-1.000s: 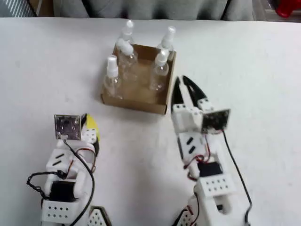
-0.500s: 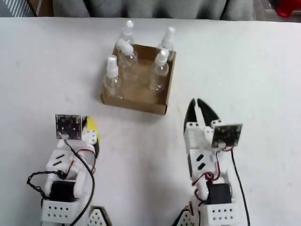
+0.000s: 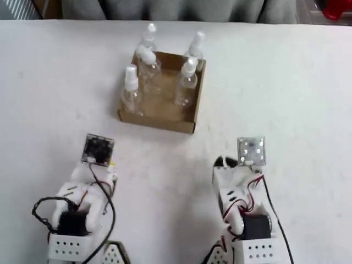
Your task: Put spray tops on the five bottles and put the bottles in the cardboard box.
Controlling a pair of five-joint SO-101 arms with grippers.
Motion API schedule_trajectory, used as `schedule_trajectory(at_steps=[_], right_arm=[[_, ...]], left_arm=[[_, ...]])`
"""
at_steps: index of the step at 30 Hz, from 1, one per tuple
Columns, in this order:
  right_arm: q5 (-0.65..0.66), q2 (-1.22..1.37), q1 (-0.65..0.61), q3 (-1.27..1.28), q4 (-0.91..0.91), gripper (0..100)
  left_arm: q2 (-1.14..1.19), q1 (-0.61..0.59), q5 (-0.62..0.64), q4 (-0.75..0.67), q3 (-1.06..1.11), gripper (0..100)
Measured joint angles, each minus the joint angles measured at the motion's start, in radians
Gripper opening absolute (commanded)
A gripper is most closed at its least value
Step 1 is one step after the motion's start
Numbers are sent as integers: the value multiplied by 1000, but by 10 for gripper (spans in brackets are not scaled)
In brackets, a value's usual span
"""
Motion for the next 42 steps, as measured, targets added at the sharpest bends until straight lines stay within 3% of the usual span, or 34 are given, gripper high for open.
schedule_trajectory(at_steps=[9,17,42], right_arm=[[0,-2,0,0,213,18],[0,-2,5,40,216,17],[0,-2,6,44,216,17]], left_arm=[[0,-26,-9,118,0,20],[0,-29,-9,216,0,20],[0,-29,-11,219,0,20]])
